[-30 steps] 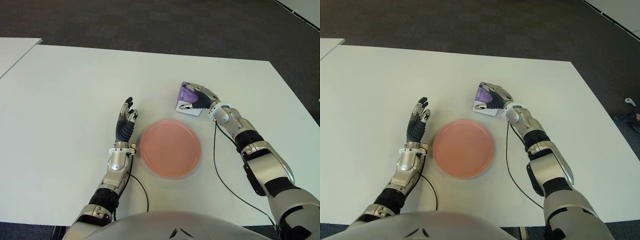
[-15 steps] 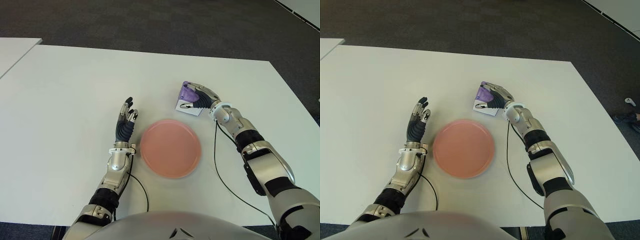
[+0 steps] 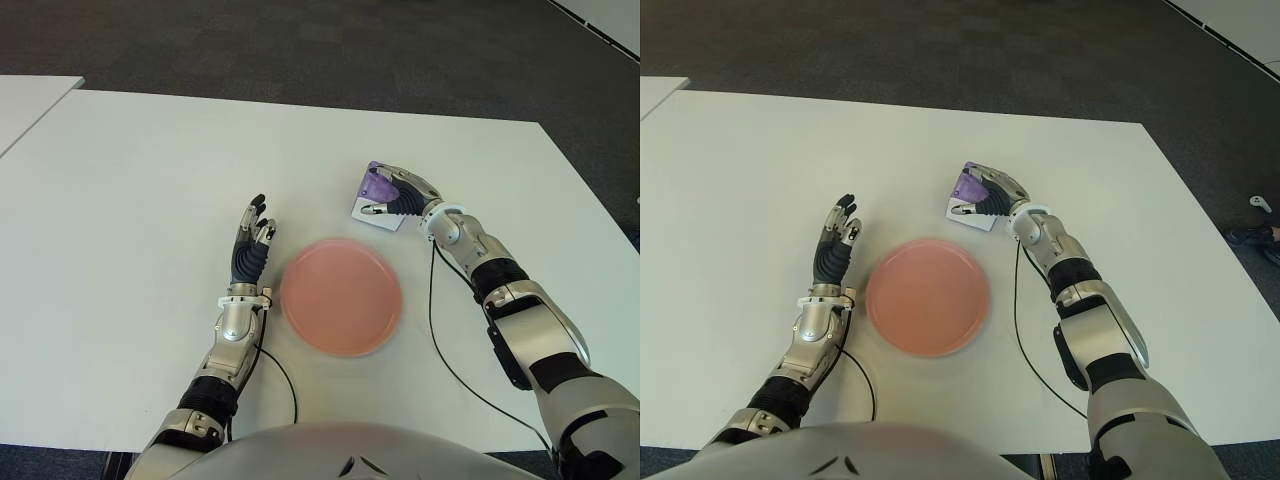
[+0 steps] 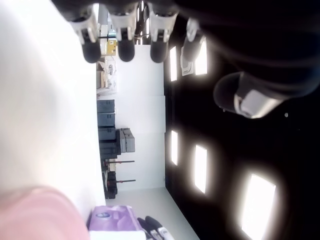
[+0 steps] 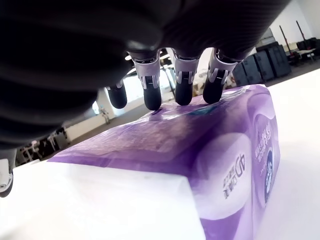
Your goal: Put the tissue paper into the plate.
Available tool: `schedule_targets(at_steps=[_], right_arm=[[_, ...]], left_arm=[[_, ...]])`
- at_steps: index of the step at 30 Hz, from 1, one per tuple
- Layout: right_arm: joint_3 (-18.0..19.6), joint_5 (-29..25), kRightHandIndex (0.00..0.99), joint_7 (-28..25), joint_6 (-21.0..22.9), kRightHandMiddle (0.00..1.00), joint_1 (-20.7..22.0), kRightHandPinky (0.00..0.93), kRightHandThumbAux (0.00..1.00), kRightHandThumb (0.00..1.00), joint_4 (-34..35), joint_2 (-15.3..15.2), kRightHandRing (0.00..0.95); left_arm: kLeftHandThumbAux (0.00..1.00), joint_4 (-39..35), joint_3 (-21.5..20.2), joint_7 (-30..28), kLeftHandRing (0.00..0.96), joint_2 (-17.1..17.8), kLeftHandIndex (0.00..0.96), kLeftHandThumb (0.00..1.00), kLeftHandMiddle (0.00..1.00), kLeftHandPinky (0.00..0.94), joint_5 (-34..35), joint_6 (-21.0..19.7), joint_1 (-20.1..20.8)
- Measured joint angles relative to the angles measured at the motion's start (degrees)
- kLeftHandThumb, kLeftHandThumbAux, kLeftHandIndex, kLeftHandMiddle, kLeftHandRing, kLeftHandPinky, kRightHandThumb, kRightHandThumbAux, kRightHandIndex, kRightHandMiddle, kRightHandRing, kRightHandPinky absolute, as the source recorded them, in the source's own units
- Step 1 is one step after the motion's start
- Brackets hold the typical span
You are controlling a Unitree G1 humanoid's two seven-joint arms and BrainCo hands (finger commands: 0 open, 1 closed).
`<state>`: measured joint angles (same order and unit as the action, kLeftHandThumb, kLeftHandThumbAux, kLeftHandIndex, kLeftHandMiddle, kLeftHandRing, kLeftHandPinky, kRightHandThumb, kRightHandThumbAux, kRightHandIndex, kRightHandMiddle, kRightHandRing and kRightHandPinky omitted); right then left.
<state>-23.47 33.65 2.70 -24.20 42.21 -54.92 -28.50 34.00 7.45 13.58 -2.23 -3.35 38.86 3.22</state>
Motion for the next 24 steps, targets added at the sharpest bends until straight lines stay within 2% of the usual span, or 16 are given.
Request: schedule_targets(at_steps=[24], right_arm=[[-0.1,0.1,0.000,1.7,-0.4,0.000,0.8,0.000,0.422,0.106,-2.6,0.0,0.000]], left_arm=[[0.378,0.0,0.0,0.0,0.000,0.0,0.000,0.000,0.000,0.000,-0.5,-0.1,0.0]])
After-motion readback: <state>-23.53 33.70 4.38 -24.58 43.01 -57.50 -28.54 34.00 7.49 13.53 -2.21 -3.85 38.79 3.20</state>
